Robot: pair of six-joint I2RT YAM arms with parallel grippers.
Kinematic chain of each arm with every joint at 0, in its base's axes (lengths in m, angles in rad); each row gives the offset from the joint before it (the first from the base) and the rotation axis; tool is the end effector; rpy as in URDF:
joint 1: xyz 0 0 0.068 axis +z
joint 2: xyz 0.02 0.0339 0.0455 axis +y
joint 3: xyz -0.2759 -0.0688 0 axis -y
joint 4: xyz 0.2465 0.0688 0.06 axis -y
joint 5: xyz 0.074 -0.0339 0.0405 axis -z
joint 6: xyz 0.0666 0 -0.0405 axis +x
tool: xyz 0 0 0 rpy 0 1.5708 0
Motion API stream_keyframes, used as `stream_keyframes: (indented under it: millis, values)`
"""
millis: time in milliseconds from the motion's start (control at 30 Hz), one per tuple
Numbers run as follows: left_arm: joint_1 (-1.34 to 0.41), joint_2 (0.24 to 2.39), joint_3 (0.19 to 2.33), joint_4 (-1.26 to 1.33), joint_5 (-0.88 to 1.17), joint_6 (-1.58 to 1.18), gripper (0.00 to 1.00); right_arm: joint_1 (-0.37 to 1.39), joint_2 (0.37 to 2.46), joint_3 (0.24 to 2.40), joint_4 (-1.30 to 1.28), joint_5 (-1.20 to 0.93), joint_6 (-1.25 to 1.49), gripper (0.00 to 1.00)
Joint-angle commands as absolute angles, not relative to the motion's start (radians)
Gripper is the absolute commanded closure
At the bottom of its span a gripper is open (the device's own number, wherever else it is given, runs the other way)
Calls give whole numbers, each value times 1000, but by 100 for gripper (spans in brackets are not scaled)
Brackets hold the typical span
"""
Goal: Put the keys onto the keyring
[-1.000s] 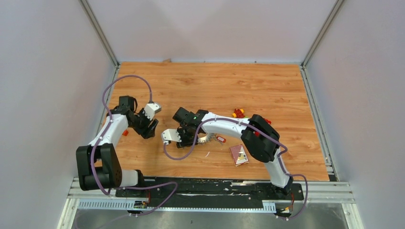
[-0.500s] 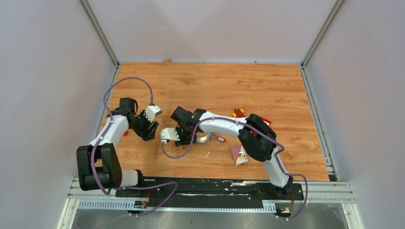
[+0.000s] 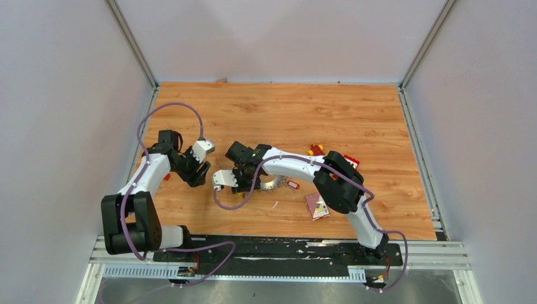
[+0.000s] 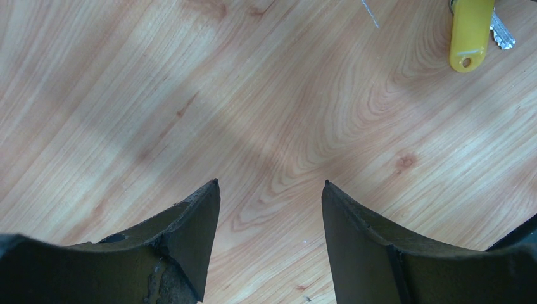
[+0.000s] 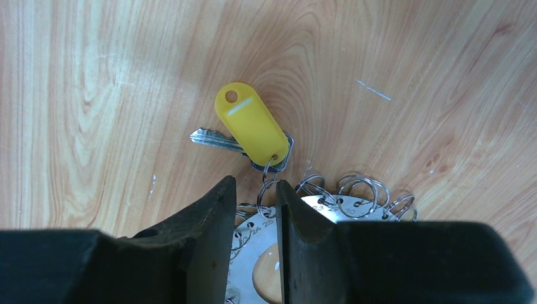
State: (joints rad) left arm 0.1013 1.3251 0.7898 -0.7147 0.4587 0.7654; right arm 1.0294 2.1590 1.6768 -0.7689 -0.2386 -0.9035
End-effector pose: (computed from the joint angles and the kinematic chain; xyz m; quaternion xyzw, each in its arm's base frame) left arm 0.2394 -0.0053 0.1801 0.3477 0.8970 -0.1384 0.2354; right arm 0.2251 0.4048 0.1502 -0.8174 0.5414 0.1272 0.1503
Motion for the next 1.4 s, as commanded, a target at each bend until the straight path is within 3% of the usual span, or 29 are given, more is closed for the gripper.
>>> stream_keyframes:
  millis: [0,500,933,1033,1367]
  values:
    - [106,1298,785,-717,478,781,32,1017,2173,1710,-777,-232,-915,70]
    - [105,1306,788,-720,481,782,32,1008,2200,1723,-778,-229,-910,76]
    - [106,1304,810,-743,501,783,32,998,2157,1712,-788,-254,-900,96]
    - [106,1300,824,-768,535,799,32,991,2141,1724,-801,-285,-882,100]
    - [105,1282,861,-785,613,796,31,901,2047,1767,-849,-549,-745,100]
